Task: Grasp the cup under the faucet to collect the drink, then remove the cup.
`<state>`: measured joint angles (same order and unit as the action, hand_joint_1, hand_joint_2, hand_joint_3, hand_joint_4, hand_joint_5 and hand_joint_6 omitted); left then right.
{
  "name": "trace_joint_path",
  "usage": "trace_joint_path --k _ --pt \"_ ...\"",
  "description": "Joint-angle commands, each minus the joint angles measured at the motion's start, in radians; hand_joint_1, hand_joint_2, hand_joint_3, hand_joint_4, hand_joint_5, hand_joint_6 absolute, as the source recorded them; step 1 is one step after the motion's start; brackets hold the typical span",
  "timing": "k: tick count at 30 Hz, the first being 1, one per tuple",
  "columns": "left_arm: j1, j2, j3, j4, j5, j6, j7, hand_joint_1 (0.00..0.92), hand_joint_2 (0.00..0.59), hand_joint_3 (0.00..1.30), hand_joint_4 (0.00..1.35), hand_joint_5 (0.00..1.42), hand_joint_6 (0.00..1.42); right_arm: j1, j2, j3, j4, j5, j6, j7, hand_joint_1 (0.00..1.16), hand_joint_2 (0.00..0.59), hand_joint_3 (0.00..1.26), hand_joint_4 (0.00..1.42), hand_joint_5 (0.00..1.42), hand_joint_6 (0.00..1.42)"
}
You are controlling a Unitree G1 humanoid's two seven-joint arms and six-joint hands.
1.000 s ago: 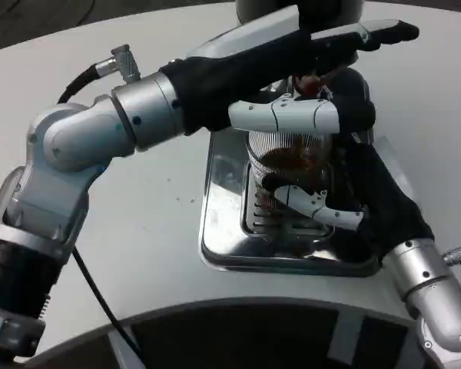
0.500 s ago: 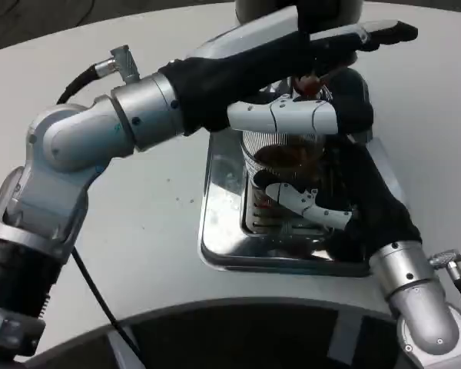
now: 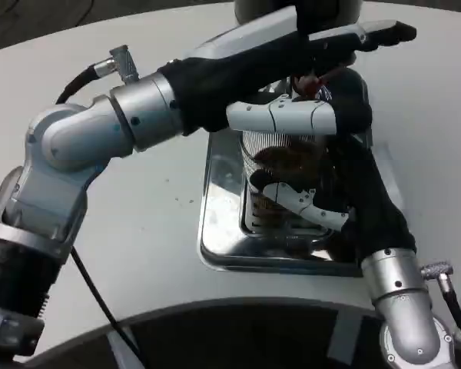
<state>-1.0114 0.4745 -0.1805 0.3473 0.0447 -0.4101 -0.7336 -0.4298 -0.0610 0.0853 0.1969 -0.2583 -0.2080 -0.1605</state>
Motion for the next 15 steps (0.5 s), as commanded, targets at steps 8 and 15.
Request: trace_joint_path --k 8,15 --pt "0.051 0.025 -0.022 0.015 0.033 0.019 -0.034 0.000 0.095 0.09 0.05 0.07 0.08 0.037 0.031 0.003 0.004 -0.023 -0.048 -0.066 0.90 0.240 0.49 0.57 0.59 0.40" --pt "0.060 0.022 -0.006 -0.005 0.020 0.013 -0.023 0.000 0.095 0.09 0.05 0.07 0.09 0.046 0.033 0.002 -0.005 -0.034 -0.052 -0.088 0.93 0.223 0.52 0.60 0.68 0.48"
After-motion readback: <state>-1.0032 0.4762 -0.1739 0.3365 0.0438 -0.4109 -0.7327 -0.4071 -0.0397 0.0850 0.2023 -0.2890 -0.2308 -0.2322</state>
